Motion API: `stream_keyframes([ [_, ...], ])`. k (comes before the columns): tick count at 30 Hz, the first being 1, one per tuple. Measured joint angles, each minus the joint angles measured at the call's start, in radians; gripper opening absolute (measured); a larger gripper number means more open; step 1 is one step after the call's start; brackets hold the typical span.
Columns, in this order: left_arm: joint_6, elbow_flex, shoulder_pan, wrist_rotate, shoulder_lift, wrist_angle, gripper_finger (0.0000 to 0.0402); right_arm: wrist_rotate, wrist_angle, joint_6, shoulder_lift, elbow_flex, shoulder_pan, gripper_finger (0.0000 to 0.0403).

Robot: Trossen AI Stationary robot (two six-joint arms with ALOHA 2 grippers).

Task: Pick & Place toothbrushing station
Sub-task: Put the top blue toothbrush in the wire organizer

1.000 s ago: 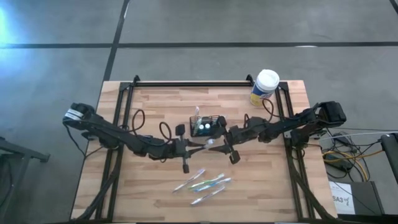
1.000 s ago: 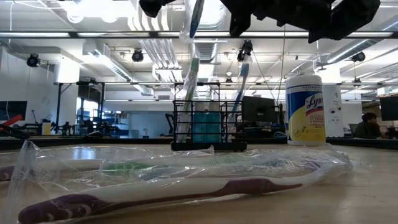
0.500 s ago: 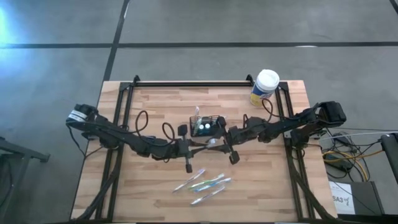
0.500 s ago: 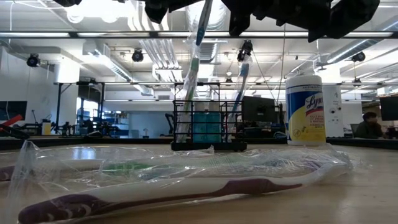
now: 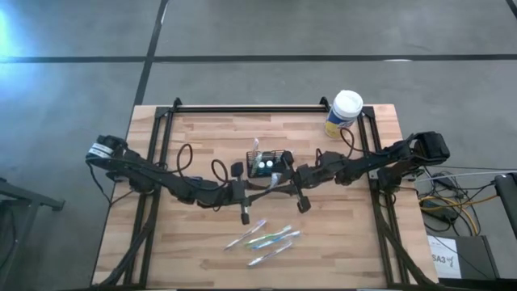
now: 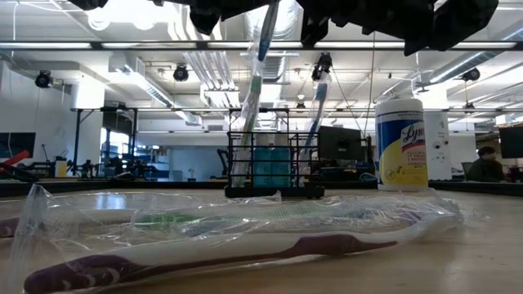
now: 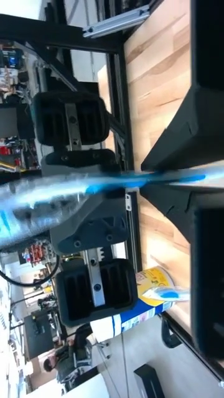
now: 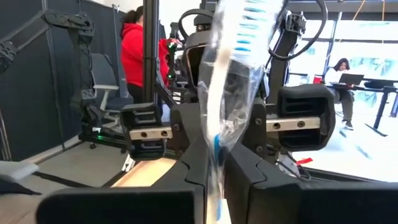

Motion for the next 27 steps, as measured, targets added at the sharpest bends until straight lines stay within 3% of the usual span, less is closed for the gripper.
stream_keyframes([
  [9,-0.004,-0.002,-0.019,-0.005,-0.087,-0.156,0.0128,0.014,-0.029,-0.022,-0.096,-0.057,-0.004,0.0015],
  [16,-0.137,-0.002,-0.053,0.017,-0.259,-0.489,0.0156,0.025,-0.109,-0.019,-0.322,-0.198,-0.040,0.0014],
  [21,-0.228,-0.038,-0.079,0.015,-0.378,-0.641,0.0114,0.031,-0.283,0.007,-0.546,-0.292,-0.098,0.0014],
  [25,-0.251,-0.145,-0.094,0.015,-0.448,-0.593,0.0030,0.035,-0.409,0.031,-0.728,-0.344,-0.134,0.0014],
  [27,-0.259,-0.217,-0.097,0.015,-0.478,-0.529,0.0010,0.036,-0.451,0.031,-0.822,-0.371,-0.135,0.0014],
])
